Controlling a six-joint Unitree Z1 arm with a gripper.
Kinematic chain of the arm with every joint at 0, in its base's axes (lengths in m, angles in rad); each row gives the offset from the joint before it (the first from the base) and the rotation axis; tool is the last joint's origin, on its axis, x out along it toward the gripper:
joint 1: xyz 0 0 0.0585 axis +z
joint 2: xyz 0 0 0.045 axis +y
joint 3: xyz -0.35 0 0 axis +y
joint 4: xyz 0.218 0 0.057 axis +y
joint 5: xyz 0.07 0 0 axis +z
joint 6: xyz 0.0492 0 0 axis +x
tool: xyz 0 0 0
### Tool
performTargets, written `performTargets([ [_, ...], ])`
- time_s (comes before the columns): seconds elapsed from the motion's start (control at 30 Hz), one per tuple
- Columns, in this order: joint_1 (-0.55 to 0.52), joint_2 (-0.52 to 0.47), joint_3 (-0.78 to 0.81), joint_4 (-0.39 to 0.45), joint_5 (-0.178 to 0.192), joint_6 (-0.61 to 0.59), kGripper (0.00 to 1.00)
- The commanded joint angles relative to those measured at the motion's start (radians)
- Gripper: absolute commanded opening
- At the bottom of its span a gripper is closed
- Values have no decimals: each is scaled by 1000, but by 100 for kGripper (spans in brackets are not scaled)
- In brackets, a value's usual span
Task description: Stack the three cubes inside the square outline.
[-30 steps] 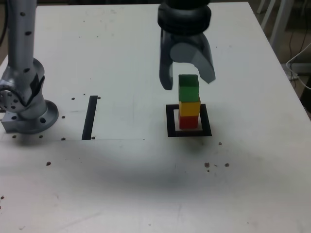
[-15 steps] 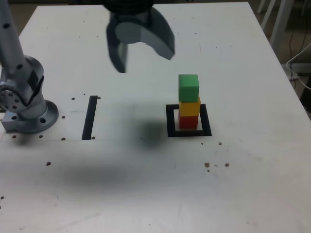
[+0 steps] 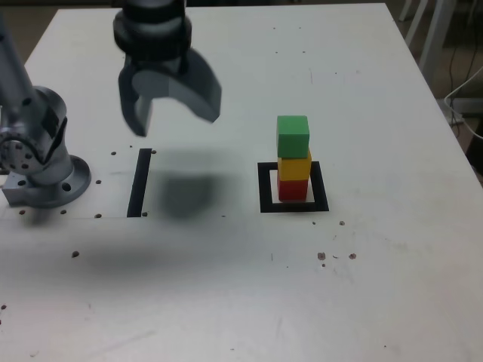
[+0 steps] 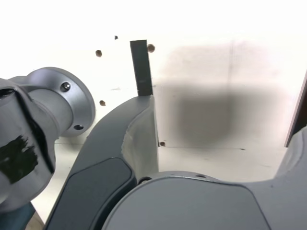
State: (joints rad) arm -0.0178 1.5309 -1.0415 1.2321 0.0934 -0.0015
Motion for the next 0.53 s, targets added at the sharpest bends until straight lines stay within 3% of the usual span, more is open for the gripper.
performTargets([
  [0.0,1,-6,63,-49,-7,1,100],
  [0.3,1,-46,171,-100,18,-1,100],
  [0.5,-15,-85,223,-117,-12,-27,100],
])
